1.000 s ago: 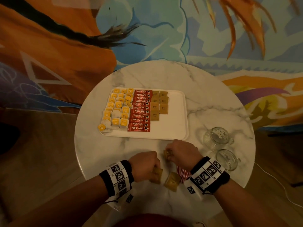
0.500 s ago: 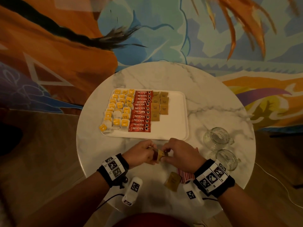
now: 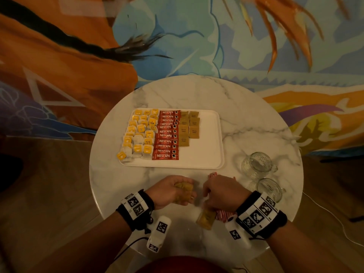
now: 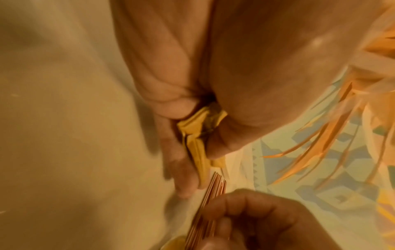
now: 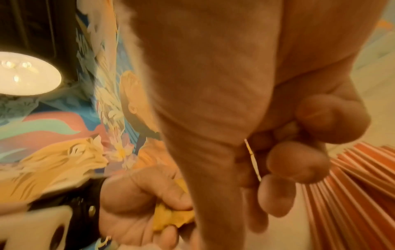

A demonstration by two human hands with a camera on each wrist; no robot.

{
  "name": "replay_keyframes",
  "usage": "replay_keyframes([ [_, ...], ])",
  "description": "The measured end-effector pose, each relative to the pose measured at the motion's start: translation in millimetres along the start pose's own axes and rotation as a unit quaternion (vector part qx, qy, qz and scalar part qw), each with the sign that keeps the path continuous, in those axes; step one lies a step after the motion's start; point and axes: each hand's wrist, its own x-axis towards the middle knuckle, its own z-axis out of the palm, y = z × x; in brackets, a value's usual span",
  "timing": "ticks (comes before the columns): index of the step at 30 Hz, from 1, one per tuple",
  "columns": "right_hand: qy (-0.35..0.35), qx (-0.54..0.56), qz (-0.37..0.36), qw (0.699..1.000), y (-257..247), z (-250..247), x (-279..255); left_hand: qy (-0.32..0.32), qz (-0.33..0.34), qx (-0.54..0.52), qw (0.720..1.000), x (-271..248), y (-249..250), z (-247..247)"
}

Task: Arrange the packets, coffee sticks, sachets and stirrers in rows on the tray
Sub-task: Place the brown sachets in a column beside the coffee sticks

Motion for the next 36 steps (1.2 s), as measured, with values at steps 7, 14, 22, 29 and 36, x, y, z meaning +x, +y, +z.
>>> replay_keyframes([
  [7, -0.043, -0.061, 0.010, 0.997, -3, 14, -3, 0.013, -0.029, -0.024, 0.999, 0, -4, -1],
  [14, -0.037, -0.067, -0.002, 0.997, -7, 17, -2, 0.041, -0.009, 0.023, 0.999, -4, -3, 1],
  [22, -0.062, -0.083, -0.021, 0.994, -20, 24, -5, 0.051, 0.004, 0.050, 0.997, -11, -6, 0],
  [29, -0.033, 0.005, -0.067, 0.997, -20, 18, -2, 0.051, 0.018, 0.082, 0.995, -13, -7, -5],
  [36, 0.088, 0.101, -0.077, 0.988, -20, -6, 16, 0.037, 0.047, 0.149, 0.987, -18, 0, -12],
])
